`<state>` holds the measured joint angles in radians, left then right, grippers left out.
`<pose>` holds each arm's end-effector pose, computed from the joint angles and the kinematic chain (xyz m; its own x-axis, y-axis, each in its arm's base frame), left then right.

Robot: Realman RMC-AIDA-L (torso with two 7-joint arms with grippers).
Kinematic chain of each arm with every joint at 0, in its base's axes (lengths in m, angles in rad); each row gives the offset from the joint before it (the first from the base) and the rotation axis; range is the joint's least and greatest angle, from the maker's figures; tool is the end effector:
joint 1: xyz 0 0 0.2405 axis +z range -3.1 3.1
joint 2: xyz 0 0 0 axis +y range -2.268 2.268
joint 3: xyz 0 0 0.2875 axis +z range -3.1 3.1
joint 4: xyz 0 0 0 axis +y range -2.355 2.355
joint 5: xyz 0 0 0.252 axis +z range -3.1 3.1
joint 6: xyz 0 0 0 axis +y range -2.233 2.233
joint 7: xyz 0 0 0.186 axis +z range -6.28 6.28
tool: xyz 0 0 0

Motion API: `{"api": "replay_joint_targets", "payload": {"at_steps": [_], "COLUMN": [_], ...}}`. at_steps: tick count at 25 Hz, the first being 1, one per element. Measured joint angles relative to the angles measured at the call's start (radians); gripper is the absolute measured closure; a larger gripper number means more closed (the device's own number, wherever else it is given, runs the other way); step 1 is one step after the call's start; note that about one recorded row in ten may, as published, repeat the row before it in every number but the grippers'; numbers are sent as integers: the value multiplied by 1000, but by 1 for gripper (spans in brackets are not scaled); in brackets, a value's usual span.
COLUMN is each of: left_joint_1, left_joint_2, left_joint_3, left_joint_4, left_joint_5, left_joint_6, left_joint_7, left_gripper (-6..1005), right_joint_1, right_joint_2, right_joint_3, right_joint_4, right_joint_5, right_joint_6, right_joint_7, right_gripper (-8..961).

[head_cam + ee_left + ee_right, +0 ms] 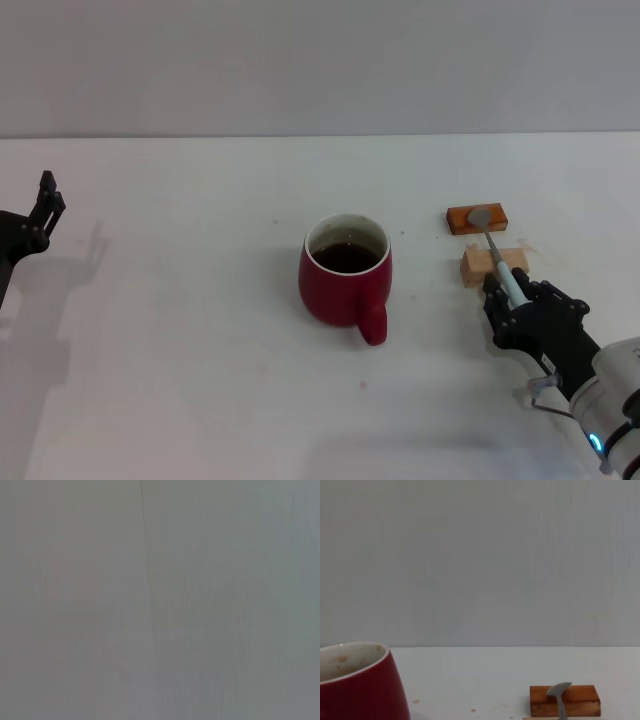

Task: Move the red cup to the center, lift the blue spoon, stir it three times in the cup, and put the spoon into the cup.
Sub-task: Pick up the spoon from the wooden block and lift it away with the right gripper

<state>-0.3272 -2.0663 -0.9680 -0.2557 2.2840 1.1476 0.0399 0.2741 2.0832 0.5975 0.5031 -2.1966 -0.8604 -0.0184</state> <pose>-0.4060 0.3802 -0.0359 0.7740 -0.0416 0.6318 0.6329 0.0213 -0.7739 0.3501 0.3441 -0.1671 0.6864 -0.2412 -0.6860 -0.7250 -0.2999 -0.6200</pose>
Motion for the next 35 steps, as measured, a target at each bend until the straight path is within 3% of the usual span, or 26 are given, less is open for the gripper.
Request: {"api": "replay_joint_targets", "payload": {"at_steps": [6,7,14,24,35], "left_joint_1": [-6,-8,-11,-20,-27], "left_joint_2": [-1,-1,-1,-1,0], "left_joint_3": [0,0,0,0,0], "left_joint_4": [11,14,21,23,33], "left_joint_5": [0,0,0,0,0], "left_joint_6": [-11,-16,-16,-17,-17], "left_joint_7": [0,0,0,0,0], "left_gripper": [159,159,159,159,159], "right_joint_1": [14,18,25,23,17], "right_joint_2": [-1,-1,-3,-3,-2], "right_joint_3": [8,9,4,8,20], "right_joint_4": [0,-1,0,6,8], "right_joint_5": [14,23,31,37,38], "right_joint_6": [51,64,82,82,79], "right_joint_7": [1,1,-1,0,1], "right_gripper": [636,722,920,956,822]}}
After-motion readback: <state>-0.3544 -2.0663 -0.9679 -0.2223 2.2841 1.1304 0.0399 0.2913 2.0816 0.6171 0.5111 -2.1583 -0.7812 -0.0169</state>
